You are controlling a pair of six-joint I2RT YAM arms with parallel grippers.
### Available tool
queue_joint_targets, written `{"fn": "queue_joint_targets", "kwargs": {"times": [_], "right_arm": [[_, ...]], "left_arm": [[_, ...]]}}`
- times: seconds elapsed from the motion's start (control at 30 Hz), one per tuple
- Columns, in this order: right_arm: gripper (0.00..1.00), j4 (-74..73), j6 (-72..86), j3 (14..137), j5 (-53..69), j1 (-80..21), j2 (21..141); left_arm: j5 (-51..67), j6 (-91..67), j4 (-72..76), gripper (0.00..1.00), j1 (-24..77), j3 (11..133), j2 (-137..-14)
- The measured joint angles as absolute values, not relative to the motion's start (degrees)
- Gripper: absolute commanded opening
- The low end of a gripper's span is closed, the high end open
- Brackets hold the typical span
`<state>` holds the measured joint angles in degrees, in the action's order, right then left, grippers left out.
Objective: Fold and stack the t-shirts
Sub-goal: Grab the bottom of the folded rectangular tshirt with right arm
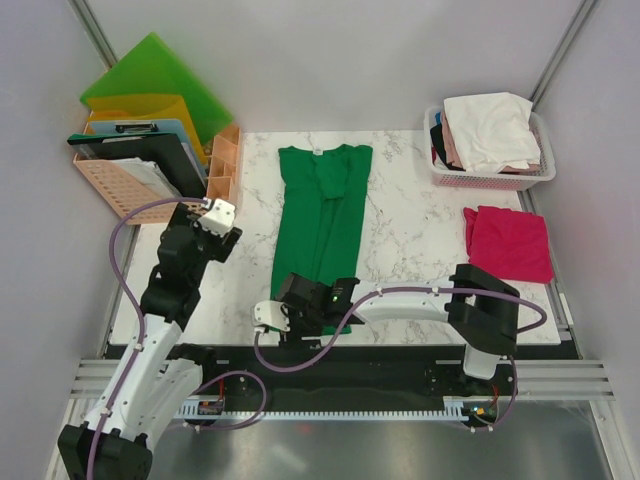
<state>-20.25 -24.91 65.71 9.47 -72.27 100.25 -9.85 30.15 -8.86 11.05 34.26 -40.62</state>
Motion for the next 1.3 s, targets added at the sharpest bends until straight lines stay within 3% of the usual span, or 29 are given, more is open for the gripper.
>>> {"fn": "queue_joint_targets", "kwargs": {"times": [1.3], "right_arm": [[0.78, -15.3, -27.3, 59.8, 6.3, -66.8, 100.0]], "left_arm": [[-7.3, 29.6, -9.4, 1.00, 10.6, 32.0, -38.9]]}}
